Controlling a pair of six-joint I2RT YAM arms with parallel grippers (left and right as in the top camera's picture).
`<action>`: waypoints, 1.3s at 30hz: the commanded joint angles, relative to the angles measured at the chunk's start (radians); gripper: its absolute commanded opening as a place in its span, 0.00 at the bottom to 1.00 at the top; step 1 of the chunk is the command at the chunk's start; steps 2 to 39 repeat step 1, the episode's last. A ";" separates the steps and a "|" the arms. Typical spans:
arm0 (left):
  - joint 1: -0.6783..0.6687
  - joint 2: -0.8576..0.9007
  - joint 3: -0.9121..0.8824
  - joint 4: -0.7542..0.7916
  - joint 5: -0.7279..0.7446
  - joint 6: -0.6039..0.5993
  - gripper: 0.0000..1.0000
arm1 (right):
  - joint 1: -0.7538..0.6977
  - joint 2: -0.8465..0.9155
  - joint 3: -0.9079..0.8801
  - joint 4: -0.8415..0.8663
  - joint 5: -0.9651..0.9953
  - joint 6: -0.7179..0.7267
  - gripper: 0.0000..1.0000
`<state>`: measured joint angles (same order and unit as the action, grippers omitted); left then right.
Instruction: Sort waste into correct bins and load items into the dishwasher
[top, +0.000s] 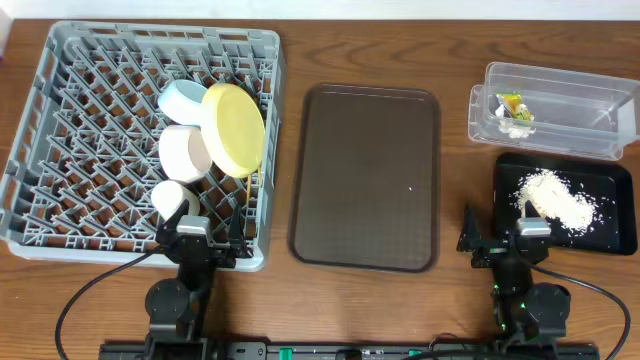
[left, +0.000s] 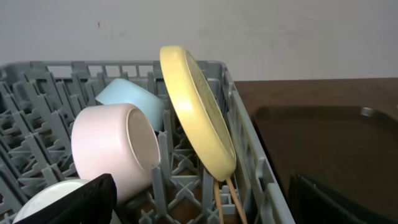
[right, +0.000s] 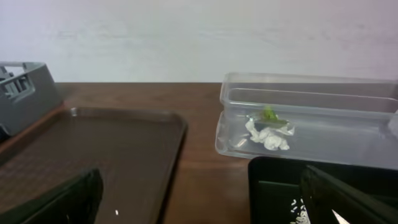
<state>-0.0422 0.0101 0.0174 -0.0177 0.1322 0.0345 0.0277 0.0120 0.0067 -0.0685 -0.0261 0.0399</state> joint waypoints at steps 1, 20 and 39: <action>-0.005 -0.006 -0.013 -0.037 0.040 0.015 0.89 | 0.007 -0.005 -0.001 -0.003 -0.005 -0.011 0.99; -0.005 -0.006 -0.013 -0.037 0.040 0.015 0.89 | 0.007 -0.005 -0.001 -0.003 -0.005 -0.011 0.99; -0.005 -0.006 -0.013 -0.037 0.040 0.015 0.89 | 0.007 -0.005 -0.001 -0.003 -0.005 -0.011 0.99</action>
